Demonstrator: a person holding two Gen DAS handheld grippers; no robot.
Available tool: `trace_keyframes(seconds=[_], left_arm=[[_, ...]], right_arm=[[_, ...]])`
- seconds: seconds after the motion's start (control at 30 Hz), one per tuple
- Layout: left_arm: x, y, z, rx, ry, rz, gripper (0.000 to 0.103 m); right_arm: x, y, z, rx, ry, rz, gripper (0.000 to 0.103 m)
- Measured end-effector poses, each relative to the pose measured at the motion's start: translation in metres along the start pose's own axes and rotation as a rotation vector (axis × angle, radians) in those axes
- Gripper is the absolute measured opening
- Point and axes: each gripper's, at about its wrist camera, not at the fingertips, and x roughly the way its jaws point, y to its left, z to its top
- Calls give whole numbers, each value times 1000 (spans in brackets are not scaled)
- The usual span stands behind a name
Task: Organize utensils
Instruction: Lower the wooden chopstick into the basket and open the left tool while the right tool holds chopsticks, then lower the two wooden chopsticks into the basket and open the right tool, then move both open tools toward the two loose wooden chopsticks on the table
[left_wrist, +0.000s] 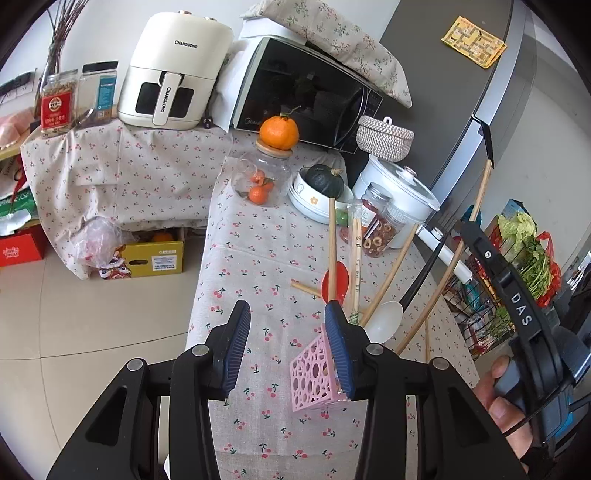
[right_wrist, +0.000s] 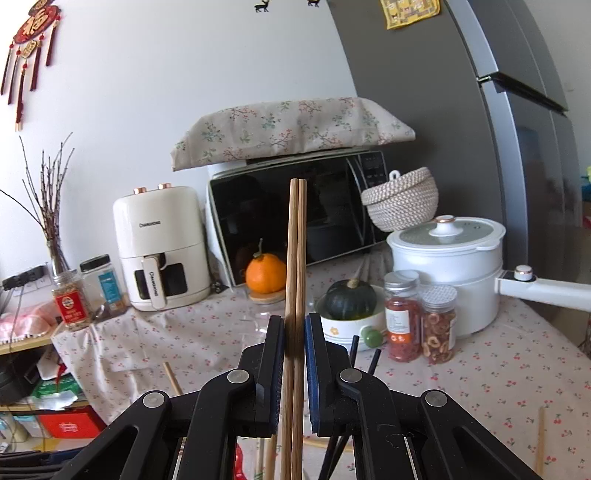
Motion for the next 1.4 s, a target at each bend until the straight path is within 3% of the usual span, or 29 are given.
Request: trace_keyframes(seconds=[0.23, 0.43, 0.53, 0.6, 0.73, 0.93, 1.1, 1.3, 1.4], left_arm=[[-1, 18, 14, -61, 24, -24, 44], [-1, 23, 42, -83, 44, -65, 44], [-4, 14, 66, -69, 46, -99, 44], [4, 1, 84, -23, 94, -133, 48], [48, -20, 119, 43, 282, -222, 51], [129, -20, 145, 24, 503, -381, 51], [177, -14, 153, 0, 562, -450, 48], [203, -26, 155, 51, 579, -573, 48], [209, -33, 150, 72, 585, -598, 38]], right_arm=[[-1, 0, -24, -23, 32, -74, 10], [-15, -25, -15, 46, 62, -37, 35], [-24, -41, -3, 90, 69, -24, 38], [-27, -53, 5, 114, 78, -14, 41], [-26, -77, 15, 165, 126, -2, 43], [-26, -111, 22, 234, 160, -41, 43], [-24, -132, 27, 263, 154, -76, 43], [-17, -150, 30, 299, 160, -105, 43], [-13, -154, 31, 309, 163, -115, 43]])
